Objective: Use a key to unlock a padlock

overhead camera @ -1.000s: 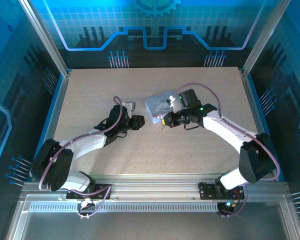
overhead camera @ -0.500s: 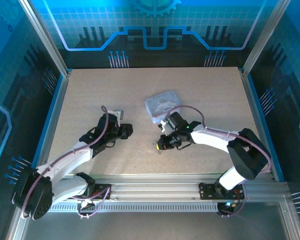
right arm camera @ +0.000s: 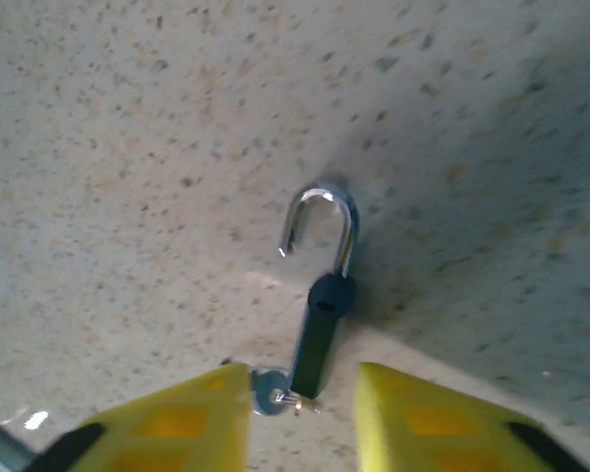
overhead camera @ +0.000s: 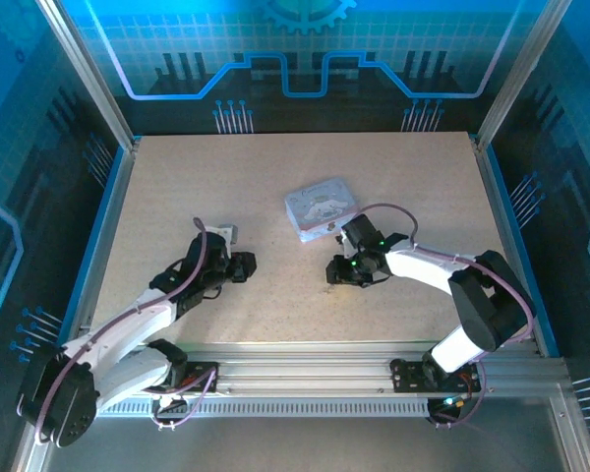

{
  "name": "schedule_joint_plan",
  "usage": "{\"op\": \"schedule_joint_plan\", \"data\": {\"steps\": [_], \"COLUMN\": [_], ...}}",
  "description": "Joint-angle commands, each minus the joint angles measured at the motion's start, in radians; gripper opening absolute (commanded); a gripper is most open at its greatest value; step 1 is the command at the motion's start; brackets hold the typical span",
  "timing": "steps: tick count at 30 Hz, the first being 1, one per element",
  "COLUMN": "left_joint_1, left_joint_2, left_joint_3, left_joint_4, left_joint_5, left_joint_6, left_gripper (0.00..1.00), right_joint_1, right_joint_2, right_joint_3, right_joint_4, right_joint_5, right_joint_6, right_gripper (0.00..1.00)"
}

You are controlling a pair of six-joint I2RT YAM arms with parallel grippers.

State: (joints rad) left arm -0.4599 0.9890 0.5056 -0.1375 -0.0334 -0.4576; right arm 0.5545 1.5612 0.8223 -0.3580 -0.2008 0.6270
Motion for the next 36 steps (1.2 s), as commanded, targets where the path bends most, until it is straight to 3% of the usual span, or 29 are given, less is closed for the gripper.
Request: {"op": "schedule_joint_plan", "data": {"steps": [1, 7, 9, 10, 12, 16, 20, 24, 27, 32, 36], "left_joint_1": [0.006, 0.01, 0.017, 0.027, 0.054, 0.139, 0.247, 0.385, 0.468, 0.497, 0.497], "left_joint_2": [-0.035, -0.072, -0.074, -0.07, -0.051, 0.025, 0.093, 0.142, 0.189, 0.247, 0.234], "left_joint_3": [-0.011, 0.012, 0.031, 0.044, 0.079, 0.174, 0.248, 0.256, 0.226, 0.098, -0.043], "left_joint_4": [-0.044, -0.098, -0.12, -0.137, -0.17, -0.213, -0.175, -0.063, 0.052, 0.318, 0.55], "left_joint_5": [-0.023, -0.058, -0.076, -0.091, -0.111, -0.1, -0.052, 0.002, 0.052, 0.027, -0.073], "left_joint_6": [-0.003, 0.04, 0.068, 0.083, 0.123, 0.214, 0.285, 0.262, 0.264, 0.392, 0.407], "left_gripper": [0.37, 0.42, 0.5, 0.55, 0.65, 0.82, 0.99, 0.99, 0.99, 0.99, 0.99], "right_joint_1": [-0.025, -0.053, -0.075, -0.089, -0.125, -0.204, -0.269, -0.328, -0.39, -0.511, -0.527], "right_joint_2": [0.005, -0.101, -0.164, -0.203, -0.276, -0.417, -0.495, -0.495, -0.468, -0.4, -0.355], "right_joint_3": [0.021, 0.045, 0.051, 0.052, 0.081, 0.093, 0.081, 0.006, -0.071, -0.219, -0.327], "right_joint_4": [-0.056, -0.151, -0.185, -0.204, -0.224, -0.206, -0.092, 0.104, 0.257, 0.526, 0.774], "right_joint_5": [0.062, 0.147, 0.187, 0.212, 0.266, 0.383, 0.503, 0.575, 0.545, 0.434, 0.449], "right_joint_6": [-0.006, -0.055, -0.08, -0.089, -0.113, -0.182, -0.293, -0.399, -0.441, -0.351, -0.417], "right_gripper": [0.45, 0.61, 0.67, 0.78, 0.89, 0.99, 1.0, 1.0, 1.0, 1.0, 1.0]}}
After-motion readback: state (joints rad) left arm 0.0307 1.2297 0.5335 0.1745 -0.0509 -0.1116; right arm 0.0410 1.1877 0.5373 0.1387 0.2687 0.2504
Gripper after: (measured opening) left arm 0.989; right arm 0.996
